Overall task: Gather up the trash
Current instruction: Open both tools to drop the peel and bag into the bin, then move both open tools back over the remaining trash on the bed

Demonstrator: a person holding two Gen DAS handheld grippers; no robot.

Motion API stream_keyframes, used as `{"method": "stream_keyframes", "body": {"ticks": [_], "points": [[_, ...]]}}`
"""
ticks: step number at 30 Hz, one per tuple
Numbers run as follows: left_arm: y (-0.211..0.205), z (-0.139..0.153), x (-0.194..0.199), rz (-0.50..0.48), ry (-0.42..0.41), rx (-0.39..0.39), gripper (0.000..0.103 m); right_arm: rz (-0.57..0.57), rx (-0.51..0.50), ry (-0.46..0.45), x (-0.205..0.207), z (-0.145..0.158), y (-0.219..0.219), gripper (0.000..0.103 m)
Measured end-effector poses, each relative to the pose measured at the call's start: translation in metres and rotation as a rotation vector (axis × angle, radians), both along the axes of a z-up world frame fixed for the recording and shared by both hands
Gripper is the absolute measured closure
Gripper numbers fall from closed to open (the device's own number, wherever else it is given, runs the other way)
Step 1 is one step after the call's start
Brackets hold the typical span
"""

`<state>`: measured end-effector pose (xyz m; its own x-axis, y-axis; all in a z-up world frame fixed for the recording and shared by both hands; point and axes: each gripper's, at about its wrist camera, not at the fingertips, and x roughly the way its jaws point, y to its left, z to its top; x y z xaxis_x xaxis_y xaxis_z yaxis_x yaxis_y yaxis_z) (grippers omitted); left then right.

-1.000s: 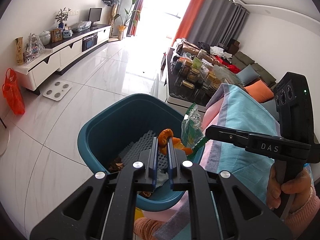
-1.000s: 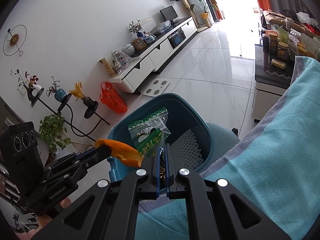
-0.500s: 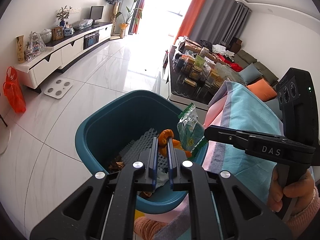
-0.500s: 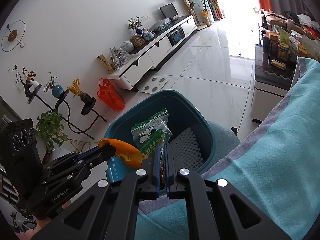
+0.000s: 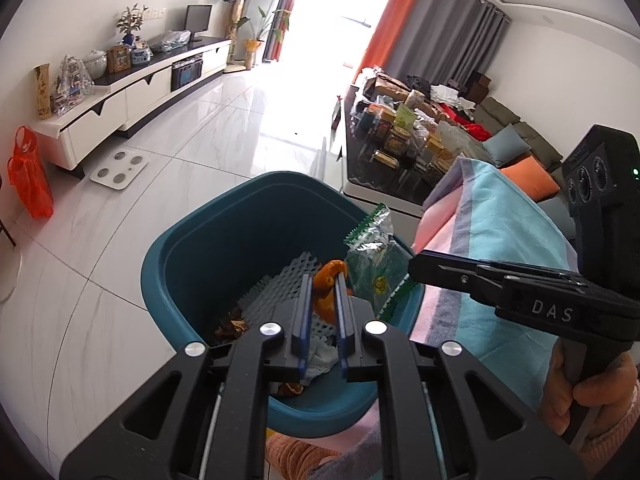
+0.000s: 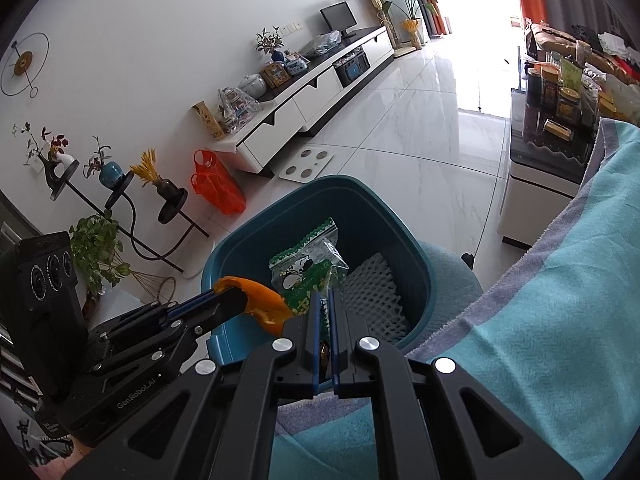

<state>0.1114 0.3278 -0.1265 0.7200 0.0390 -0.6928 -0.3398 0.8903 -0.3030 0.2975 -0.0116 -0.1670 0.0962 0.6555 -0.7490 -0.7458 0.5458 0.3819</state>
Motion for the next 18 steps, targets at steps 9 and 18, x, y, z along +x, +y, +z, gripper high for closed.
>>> {"method": "stream_keyframes", "body": {"ticks": [9,18], "points": [[0.005,-0.005,0.003,0.012,0.004,-0.008,0.074,-0.030,0.008,0.010,0.003,0.000,-0.004,0.085],[-0.023,0.026,-0.020,-0.052,-0.097,0.065,0.047,-0.037,0.073,-0.058,-0.008,0.026,-0.048,0.072]]}}
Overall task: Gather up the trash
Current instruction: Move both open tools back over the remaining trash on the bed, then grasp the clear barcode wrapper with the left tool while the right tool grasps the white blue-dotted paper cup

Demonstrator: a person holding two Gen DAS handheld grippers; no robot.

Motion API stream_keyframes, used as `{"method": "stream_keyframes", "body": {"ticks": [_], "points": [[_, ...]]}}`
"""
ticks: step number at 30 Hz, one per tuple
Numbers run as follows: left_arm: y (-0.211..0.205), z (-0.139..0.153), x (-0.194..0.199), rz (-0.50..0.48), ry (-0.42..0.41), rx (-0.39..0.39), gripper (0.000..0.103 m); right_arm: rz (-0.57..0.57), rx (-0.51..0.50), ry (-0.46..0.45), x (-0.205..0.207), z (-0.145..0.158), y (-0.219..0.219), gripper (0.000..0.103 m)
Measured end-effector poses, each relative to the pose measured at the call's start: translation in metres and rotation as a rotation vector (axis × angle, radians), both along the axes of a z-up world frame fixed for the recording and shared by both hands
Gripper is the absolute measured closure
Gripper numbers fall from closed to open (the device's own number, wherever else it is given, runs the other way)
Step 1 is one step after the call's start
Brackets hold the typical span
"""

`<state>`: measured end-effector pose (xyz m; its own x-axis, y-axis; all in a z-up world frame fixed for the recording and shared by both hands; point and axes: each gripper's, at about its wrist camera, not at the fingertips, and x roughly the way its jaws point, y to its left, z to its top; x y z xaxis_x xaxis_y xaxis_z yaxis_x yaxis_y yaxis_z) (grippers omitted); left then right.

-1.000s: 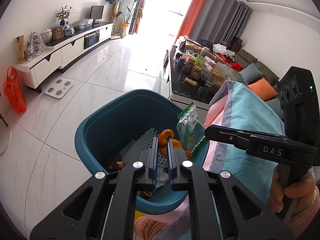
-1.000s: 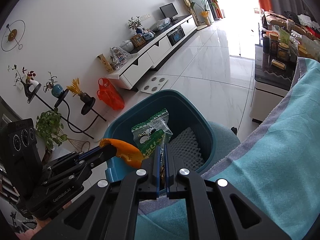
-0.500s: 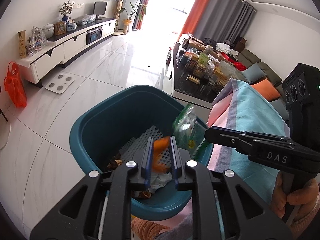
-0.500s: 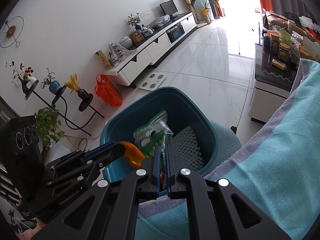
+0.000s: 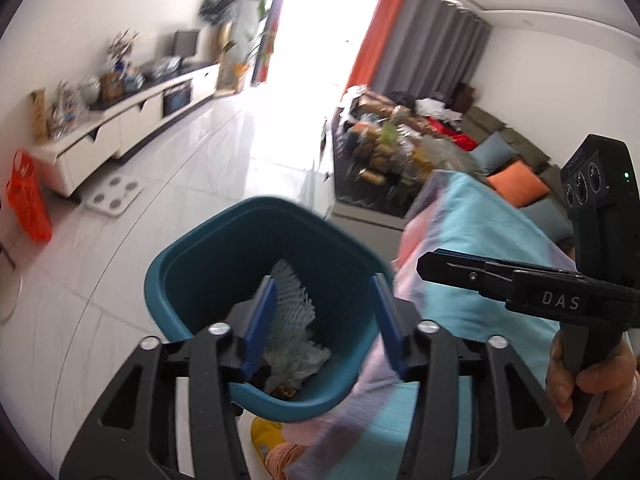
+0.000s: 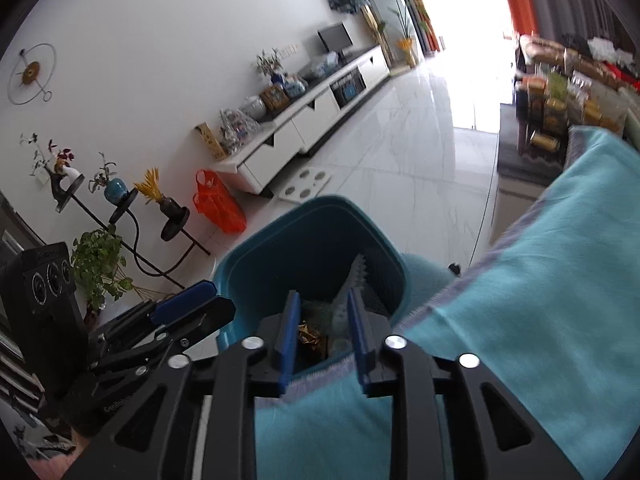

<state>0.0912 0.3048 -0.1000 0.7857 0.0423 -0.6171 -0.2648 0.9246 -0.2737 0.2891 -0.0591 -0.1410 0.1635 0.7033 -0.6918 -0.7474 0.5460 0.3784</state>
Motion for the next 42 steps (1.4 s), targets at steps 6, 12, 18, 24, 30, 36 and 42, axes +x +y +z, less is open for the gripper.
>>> {"method": "stream_keyframes", "body": {"ticks": [6,12,18,24,30,36,42], "points": [[-0.050,0.028,-0.014,-0.160,-0.088,0.040,0.043,-0.059,0.023,-0.103,-0.021,0.028,-0.073,0.063],[-0.128,0.040,-0.009,-0.372,-0.113,0.046,0.042,-0.217,0.032,-0.133,-0.031,0.036,-0.174,0.061],[-0.217,0.032,0.004,-0.600,-0.087,0.006,0.042,-0.433,0.025,-0.128,-0.040,0.032,-0.279,0.061],[-0.313,0.023,0.014,-0.811,-0.045,-0.002,0.042,-0.638,0.020,-0.148,-0.047,0.034,-0.370,0.061],[-0.409,0.014,0.014,-1.026,0.006,-0.001,0.042,-0.783,0.049,-0.175,-0.053,0.038,-0.438,0.061],[-0.482,-0.003,0.021,-1.126,0.080,0.027,0.044,-0.848,0.081,-0.152,-0.046,0.027,-0.477,0.061],[-0.528,-0.022,0.041,-1.129,0.156,0.018,0.055,-0.854,0.110,-0.136,-0.043,0.020,-0.491,0.061]]}}
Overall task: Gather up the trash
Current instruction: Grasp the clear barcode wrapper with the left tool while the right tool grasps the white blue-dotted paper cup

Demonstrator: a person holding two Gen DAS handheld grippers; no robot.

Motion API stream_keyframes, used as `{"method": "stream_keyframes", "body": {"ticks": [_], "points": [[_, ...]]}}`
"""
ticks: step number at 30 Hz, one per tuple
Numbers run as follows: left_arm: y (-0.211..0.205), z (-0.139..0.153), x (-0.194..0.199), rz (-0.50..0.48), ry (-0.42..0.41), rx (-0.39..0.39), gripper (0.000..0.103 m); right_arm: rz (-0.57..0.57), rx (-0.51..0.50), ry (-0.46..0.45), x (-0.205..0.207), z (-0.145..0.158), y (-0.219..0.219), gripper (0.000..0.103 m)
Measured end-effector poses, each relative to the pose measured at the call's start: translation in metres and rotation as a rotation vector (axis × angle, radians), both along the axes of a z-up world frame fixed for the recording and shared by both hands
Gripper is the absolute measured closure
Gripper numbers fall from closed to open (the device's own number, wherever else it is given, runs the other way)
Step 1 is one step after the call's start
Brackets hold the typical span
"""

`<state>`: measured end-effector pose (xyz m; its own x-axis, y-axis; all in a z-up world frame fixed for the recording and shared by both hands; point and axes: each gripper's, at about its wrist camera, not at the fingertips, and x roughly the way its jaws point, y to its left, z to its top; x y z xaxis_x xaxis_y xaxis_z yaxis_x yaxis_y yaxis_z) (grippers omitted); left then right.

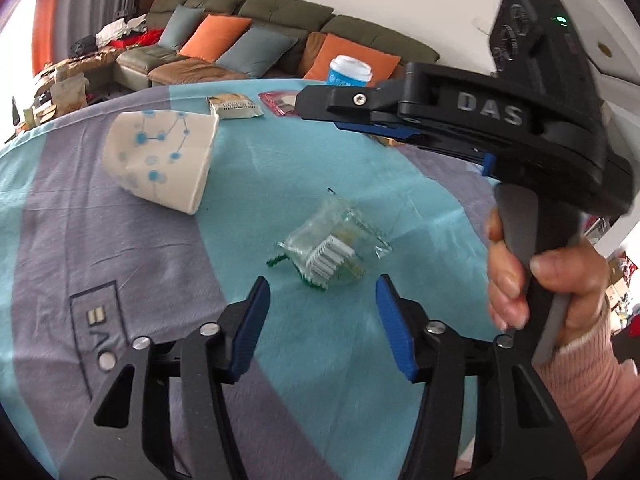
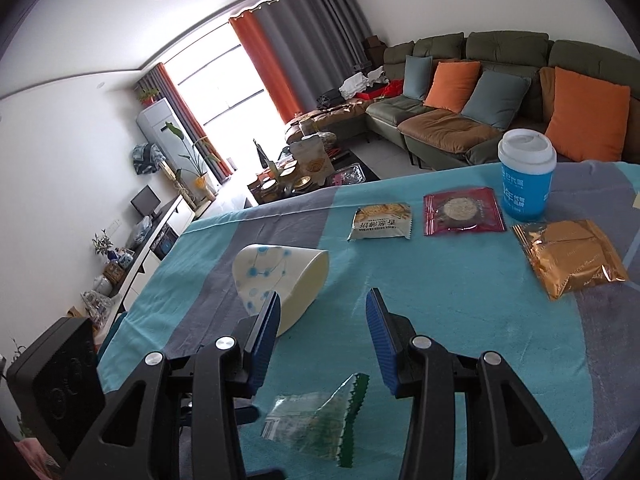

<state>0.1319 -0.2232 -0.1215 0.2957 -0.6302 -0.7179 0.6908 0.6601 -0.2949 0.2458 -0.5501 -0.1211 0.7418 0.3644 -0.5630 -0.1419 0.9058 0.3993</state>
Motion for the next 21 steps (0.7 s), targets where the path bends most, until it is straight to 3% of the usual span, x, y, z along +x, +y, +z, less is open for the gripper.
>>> {"method": "stream_keyframes", "body": {"ticks": [7,21], "points": [[-0.007,-0.010,0.016,0.025,0.065,-0.024,0.085,0.031,0.024,0.011,0.009,-0.007,0.000,0.061],[0.078,0.010,0.009,0.128,0.033,-0.105,0.087,0.141,0.141,0.134,0.059,-0.033,0.026,0.061]]}}
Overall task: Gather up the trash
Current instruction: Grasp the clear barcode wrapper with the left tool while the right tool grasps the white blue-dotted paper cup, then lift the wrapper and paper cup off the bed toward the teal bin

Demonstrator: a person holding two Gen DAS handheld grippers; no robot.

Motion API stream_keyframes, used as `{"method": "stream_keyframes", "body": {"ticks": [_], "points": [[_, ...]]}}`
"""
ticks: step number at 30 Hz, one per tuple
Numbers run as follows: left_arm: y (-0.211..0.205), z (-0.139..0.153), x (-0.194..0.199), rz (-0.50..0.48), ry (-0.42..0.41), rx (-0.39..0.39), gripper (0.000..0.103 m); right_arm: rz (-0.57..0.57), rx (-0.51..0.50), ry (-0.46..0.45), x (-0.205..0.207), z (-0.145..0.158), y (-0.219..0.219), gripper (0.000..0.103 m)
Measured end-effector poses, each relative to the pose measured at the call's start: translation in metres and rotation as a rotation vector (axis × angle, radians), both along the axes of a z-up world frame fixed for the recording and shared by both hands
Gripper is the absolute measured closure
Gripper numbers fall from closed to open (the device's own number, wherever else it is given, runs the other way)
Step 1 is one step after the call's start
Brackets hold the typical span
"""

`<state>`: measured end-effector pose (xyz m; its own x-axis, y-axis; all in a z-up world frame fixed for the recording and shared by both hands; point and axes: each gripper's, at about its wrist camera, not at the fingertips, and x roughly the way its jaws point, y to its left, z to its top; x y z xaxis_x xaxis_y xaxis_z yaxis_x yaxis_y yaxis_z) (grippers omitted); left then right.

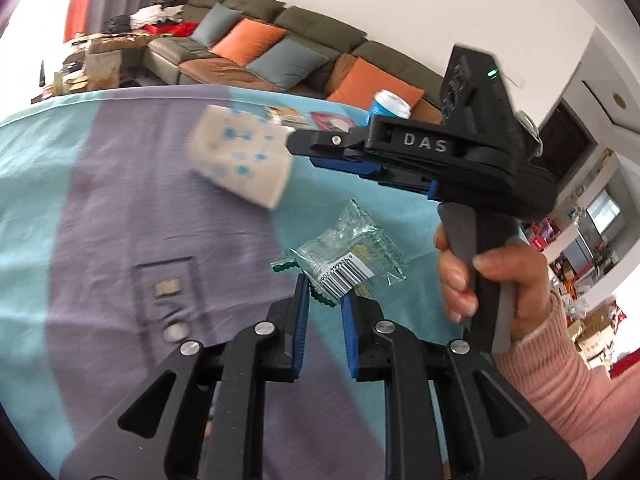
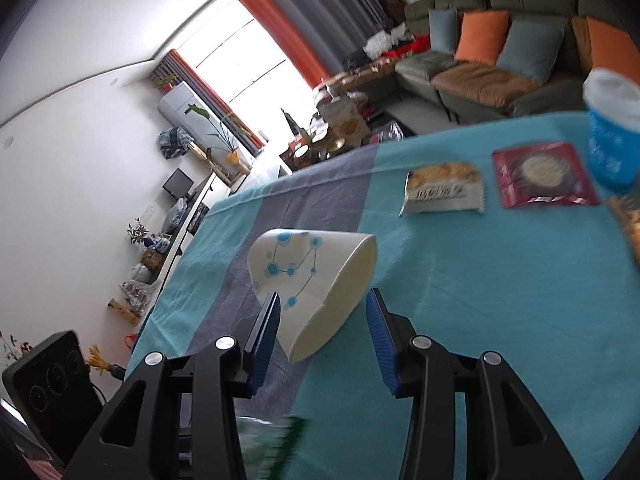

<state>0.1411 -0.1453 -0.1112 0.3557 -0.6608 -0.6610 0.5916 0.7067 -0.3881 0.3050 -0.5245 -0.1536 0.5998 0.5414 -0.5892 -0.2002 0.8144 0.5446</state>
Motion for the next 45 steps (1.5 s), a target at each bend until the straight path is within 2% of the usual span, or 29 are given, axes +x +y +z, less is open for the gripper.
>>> {"method": "stream_keyframes", "body": {"ticks": [6,8,9,10,13,18,30,45], "points": [[0.059,-0.001,-0.001,0.104,-0.002,-0.011,0.087,0.035,0.032,0.055,0.010,-0.010,0.010,0.061],[0.074,-0.001,-0.001,0.137,-0.012,-0.005,0.087,0.045,0.045,0.062,0.010,-0.012,0.014,0.071],[0.081,0.000,0.000,0.155,-0.012,-0.006,0.087,0.050,0.045,0.062,0.011,-0.011,0.014,0.080],[0.090,0.001,0.000,0.174,-0.018,-0.003,0.087,0.051,0.043,0.060,0.010,-0.010,0.016,0.084],[0.110,0.009,-0.004,0.210,-0.048,0.012,0.087,0.060,0.040,0.044,0.007,-0.006,0.022,0.093],[0.139,0.021,-0.008,0.268,-0.092,0.024,0.087,0.071,0.020,-0.005,0.000,0.005,0.034,0.101],[0.181,0.041,-0.023,0.375,-0.158,0.056,0.087,0.152,0.023,-0.104,-0.027,0.031,0.072,0.101],[0.206,0.054,-0.046,0.488,-0.195,0.078,0.087,0.280,0.054,-0.139,-0.038,0.043,0.130,0.101]]}}
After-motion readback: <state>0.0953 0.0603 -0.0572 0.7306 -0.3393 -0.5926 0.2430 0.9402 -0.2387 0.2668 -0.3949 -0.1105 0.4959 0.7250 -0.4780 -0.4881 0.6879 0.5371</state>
